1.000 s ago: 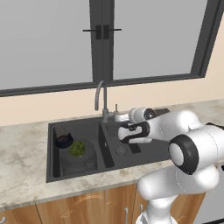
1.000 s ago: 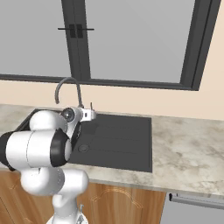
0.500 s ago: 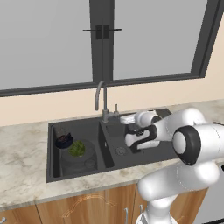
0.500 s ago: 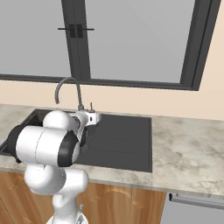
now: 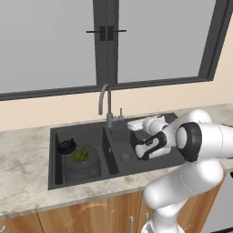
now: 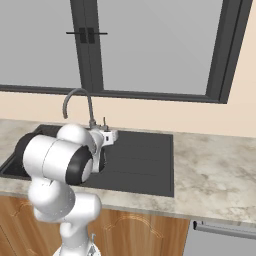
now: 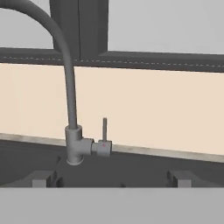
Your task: Pick the teapot and jar and place them in the sink. Then turn on the water.
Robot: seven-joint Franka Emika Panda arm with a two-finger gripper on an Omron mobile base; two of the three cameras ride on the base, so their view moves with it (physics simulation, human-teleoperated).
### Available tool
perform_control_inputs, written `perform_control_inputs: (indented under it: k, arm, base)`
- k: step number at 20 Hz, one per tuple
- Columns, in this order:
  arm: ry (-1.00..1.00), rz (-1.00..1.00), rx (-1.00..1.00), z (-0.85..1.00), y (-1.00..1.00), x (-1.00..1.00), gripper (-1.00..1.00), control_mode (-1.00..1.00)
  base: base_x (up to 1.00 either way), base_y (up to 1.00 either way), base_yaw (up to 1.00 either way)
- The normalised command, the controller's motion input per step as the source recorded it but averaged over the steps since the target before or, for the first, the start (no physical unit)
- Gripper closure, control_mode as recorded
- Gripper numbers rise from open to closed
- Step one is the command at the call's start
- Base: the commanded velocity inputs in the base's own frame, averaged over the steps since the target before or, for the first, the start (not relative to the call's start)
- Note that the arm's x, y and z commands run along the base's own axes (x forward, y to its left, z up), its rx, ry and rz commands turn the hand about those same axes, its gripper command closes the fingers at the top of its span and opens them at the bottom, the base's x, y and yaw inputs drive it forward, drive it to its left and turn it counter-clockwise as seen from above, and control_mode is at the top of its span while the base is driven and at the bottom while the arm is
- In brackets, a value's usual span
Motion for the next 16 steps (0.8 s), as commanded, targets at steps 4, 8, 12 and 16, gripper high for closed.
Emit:
perform_control_inputs:
  k: [4,8,12,16]
  arm:
    - [-0.03,0.00,0.02,0.00,0.00,0.01,-1.00,-1.00]
    - [-0.01,0.00,0.03,0.00,0.00,0.19,-1.00,-1.00]
    - [-0.01,0.00,0.04,0.00,0.00,0.22,-1.00,-1.00]
    - [0.00,0.00,0.03,0.00,0.00,0.26,-1.00,-1.00]
  base:
    - [0.00,0.00,0.00]
    - [0.00,0.00,0.00]
    - [0.00,0.00,0.00]
    - [0.00,0.00,0.00]
